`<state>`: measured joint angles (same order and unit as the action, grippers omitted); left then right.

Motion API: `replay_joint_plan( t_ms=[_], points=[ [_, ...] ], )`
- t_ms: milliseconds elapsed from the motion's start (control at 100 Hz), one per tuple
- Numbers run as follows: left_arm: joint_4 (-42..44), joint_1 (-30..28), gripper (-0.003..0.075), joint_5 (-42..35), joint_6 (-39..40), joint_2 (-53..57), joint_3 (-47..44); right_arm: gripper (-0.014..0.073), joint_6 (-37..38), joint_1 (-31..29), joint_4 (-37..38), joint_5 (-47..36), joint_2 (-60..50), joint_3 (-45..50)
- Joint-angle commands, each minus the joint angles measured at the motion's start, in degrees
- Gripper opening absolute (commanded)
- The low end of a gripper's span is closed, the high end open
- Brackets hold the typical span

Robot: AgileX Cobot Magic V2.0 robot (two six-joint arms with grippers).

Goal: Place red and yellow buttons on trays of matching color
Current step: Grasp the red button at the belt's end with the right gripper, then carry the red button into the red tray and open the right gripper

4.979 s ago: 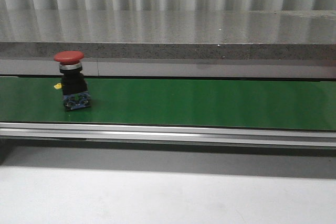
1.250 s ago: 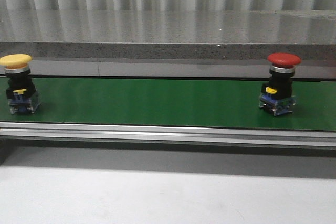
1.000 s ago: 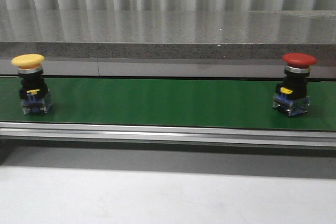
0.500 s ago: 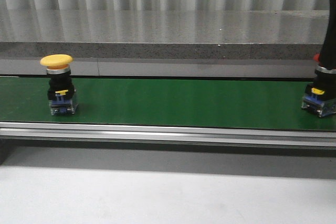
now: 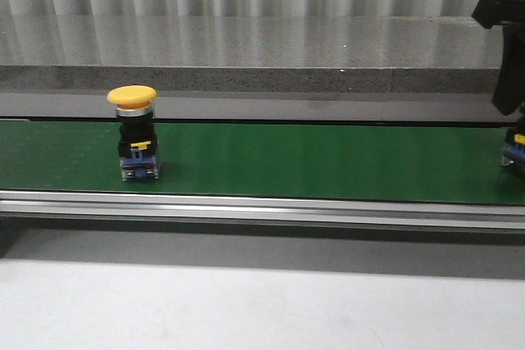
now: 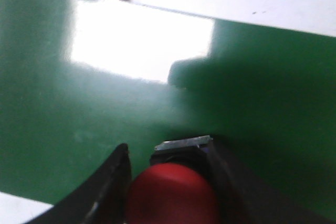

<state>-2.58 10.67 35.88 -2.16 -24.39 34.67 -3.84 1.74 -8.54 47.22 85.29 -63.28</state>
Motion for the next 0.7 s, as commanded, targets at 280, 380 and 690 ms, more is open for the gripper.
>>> replay_joint_plan(
  t_ms=[280,380,690],
  points=[
    [-0.7,0.5,-0.0020,-4.3,-0.1,-0.4,1.4,0.0164,0.1,-20.0,0.0,-10.5,-0.8,-10.4],
    [-0.7,0.5,-0.0020,-4.3,-0.1,-0.4,1.4,0.0164,2.1,-24.1,0.0,-12.2,1.7,-12.2],
    [-0.7,0.5,-0.0020,-4.3,-0.1,-0.4,1.4,0.0164,2.4,-28.9,0.0,-11.9,15.8,-23.6]
  ],
)
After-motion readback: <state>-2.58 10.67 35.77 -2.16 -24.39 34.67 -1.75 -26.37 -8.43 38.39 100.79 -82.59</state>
